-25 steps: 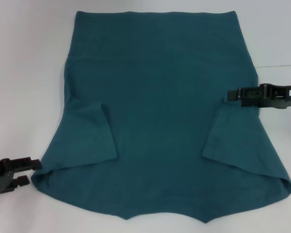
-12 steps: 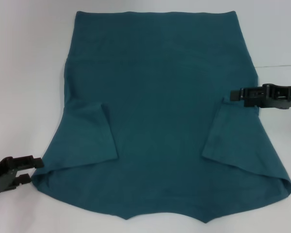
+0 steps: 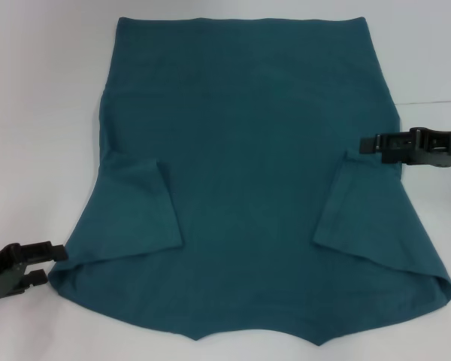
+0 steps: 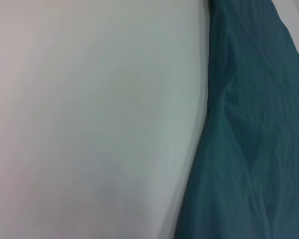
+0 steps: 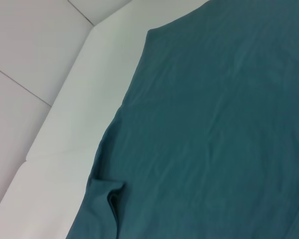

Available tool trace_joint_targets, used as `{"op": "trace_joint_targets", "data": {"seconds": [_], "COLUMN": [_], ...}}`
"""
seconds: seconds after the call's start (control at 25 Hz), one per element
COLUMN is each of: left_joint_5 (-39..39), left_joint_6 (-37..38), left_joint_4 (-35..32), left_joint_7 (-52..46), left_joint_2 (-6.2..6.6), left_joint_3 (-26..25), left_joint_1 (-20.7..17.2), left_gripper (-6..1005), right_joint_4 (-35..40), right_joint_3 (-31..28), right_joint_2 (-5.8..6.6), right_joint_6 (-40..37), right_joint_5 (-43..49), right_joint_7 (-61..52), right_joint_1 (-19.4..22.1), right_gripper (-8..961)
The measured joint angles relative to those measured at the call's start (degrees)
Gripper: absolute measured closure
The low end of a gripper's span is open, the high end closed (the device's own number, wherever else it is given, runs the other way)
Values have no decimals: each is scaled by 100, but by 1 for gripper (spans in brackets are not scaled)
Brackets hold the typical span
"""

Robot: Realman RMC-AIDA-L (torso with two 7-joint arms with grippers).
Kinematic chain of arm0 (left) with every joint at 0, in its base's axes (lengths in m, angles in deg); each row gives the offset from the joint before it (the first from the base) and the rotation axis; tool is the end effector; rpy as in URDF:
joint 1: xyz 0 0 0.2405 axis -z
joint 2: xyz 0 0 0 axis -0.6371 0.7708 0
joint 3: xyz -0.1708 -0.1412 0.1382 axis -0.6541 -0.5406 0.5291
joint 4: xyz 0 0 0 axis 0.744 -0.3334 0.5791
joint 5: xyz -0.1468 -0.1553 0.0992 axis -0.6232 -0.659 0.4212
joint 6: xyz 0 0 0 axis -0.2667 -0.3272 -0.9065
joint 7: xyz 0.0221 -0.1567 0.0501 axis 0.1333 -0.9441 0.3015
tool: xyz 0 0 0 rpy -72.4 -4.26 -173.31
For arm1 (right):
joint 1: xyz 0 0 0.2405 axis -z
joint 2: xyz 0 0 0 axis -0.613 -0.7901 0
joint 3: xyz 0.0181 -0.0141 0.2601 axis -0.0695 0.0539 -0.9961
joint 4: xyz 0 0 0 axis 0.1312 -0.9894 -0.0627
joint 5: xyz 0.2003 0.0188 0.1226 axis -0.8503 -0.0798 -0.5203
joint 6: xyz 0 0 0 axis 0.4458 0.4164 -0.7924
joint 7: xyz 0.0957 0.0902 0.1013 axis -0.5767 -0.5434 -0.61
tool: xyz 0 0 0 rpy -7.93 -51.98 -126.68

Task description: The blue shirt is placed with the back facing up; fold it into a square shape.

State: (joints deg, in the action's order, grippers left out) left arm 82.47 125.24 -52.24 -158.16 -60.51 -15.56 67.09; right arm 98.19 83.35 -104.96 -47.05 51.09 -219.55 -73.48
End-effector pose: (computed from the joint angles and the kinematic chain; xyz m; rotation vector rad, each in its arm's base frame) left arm -0.3663 0.3594 0.0163 -1.7667 -2.0668 -0.5672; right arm 0.2932 0.4317 0.0724 -2.1510 1.6138 0.5735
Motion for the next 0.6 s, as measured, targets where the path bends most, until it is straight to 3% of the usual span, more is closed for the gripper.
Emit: {"op": "trace_joint_targets", "data": {"seconds": [0.6], "left_joint_5": [15], "left_joint_6": [-63], "left_joint_4": [120], "left_joint_7": [1], "left_joint_2": [-8], "left_joint_3": [146], "left_joint_1": [4], "left_gripper": [337], "right_joint_4": [0], "right_joint_3": [0], "right_joint_2": [-4], "right_joint_6": [18], "right_joint_5": [0], "right_joint_7": [-3], "right_joint_1": [17], "right_gripper": [220]}}
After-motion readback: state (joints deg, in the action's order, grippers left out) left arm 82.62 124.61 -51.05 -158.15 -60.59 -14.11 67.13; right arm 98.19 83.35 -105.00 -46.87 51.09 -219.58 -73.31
